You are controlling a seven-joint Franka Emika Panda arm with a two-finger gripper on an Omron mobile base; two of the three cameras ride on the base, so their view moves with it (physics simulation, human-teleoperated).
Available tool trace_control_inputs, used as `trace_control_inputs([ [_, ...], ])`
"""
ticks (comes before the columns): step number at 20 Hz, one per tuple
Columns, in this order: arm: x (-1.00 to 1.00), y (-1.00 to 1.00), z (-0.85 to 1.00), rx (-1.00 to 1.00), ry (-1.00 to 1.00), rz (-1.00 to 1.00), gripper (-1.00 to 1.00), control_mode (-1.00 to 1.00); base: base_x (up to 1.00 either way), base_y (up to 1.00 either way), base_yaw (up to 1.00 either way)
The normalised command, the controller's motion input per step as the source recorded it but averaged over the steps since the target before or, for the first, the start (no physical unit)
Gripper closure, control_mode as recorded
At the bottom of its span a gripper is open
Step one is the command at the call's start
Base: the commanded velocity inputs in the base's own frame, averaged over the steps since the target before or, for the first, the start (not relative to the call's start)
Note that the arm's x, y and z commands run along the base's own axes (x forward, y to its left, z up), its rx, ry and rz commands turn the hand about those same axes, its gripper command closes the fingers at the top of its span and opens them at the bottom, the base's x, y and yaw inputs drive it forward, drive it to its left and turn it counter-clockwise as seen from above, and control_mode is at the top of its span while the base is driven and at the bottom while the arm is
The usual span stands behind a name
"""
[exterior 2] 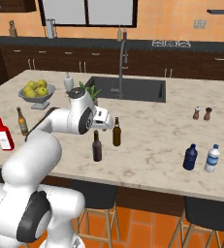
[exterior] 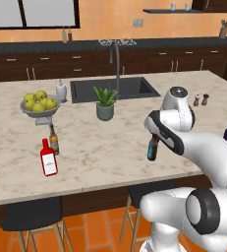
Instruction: Move the plastic bottles in the middle to the plastics group, and the glass bottles in the middle to the glass group.
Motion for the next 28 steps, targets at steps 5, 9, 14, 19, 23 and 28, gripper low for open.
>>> trace_control_inputs([
  [5,0.27,0.25,-0.13,0.01,0.27,-0.08,-1.0,-1.0,0.0,0.0,0.0],
  [9,0.1,0.09,-0.15,0.03,0.14,-0.08,-1.0,-1.0,0.0,0.0,0.0],
  [14,0.06,-0.05,-0.14,0.05,0.02,-0.06,-1.0,-1.0,0.0,0.0,0.0],
  [19,-0.04,-0.02,-0.29,0.05,0.01,-0.05,-1.0,-1.0,0.0,0.0,0.0],
  [23,0.0,-0.01,-0.28,0.01,0.0,-0.02,-1.0,-1.0,0.0,0.0,0.0],
  [28,0.13,-0.03,-0.22,0.0,0.0,0.0,-1.0,-1.0,0.0,0.0,0.0],
])
